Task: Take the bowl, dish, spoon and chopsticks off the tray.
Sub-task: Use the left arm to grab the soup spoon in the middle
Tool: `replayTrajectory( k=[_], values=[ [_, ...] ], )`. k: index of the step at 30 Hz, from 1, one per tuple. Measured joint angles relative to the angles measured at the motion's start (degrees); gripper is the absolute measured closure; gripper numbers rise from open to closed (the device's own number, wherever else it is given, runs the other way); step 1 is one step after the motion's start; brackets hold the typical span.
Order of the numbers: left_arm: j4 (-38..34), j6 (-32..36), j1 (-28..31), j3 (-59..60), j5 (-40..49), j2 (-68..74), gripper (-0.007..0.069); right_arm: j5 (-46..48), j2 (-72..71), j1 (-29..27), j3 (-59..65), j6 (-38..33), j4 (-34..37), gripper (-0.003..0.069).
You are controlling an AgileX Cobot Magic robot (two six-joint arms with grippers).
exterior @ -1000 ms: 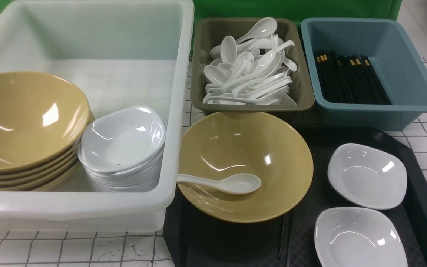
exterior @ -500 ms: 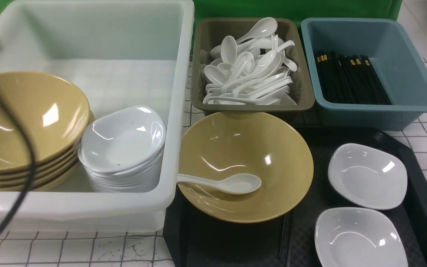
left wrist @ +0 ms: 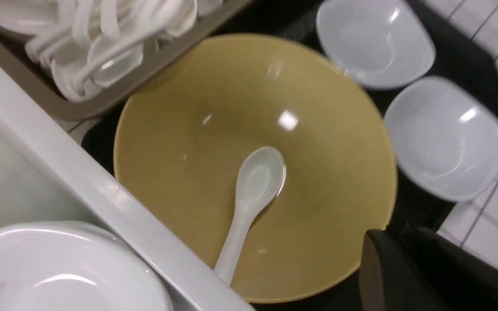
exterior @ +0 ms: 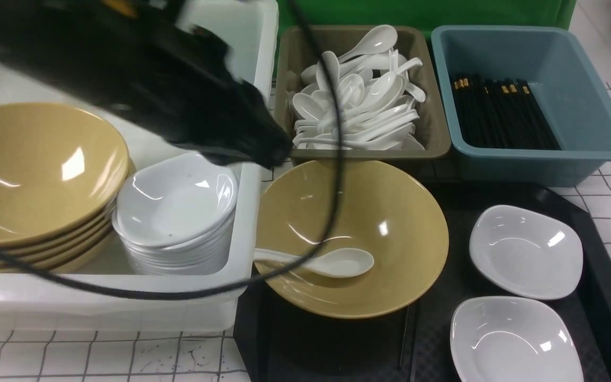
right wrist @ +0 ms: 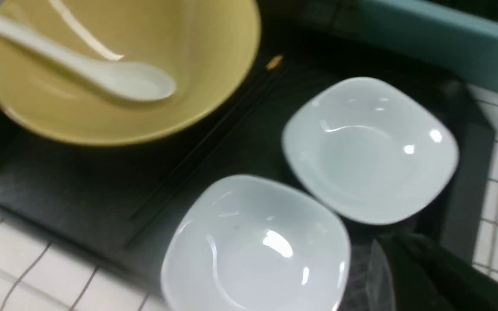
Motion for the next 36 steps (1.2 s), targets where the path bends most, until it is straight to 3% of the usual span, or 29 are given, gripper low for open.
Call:
replayTrajectory(
  k=[4, 7, 11, 16, 20, 23, 30, 36],
  values=[
    [12.0, -6.0, -6.1, -6.0, 1.9, 9.2, 0.0615, 0.1, 1.8, 3.5, 0.0, -2.1, 0.0, 0.0623],
    [15.9, -6.4, -8.8, -8.9, 4.3, 14.1, 0.0579, 0.1, 2.6, 5.1, 0.0, -2.8, 0.0, 0.0623],
    [16.2, -2.0, -11.2, -11.9, 6.5, 21.1, 0.046, 0.1, 3.7, 6.6, 0.0, -3.2, 0.0, 0.0623],
    [16.3, 2.9, -11.9, -13.1, 8.1, 28.6, 0.0235, 0.1, 4.3, 6.6, 0.0, -3.6, 0.0, 0.0623],
    [18.0, 4.5, -11.9, -13.1, 8.2, 33.1, 0.0165, -0.6, 4.3, 6.6, 0.0, -3.8, 0.0, 0.0622],
    [19.7, 5.3, -11.9, -13.1, 8.5, 35.7, 0.0169, -0.9, 4.3, 6.6, 0.0, -3.8, 0.0, 0.0622],
    [22.1, 0.0, -11.9, -14.2, 8.6, 38.4, 0.0412, -1.2, 4.3, 6.6, 0.0, -3.4, 0.0, 0.0622],
    [19.3, -4.2, -11.9, -22.5, 8.9, 38.4, 0.0412, -1.5, 4.3, 6.6, 0.0, -3.1, 0.0, 0.0622]
  ],
)
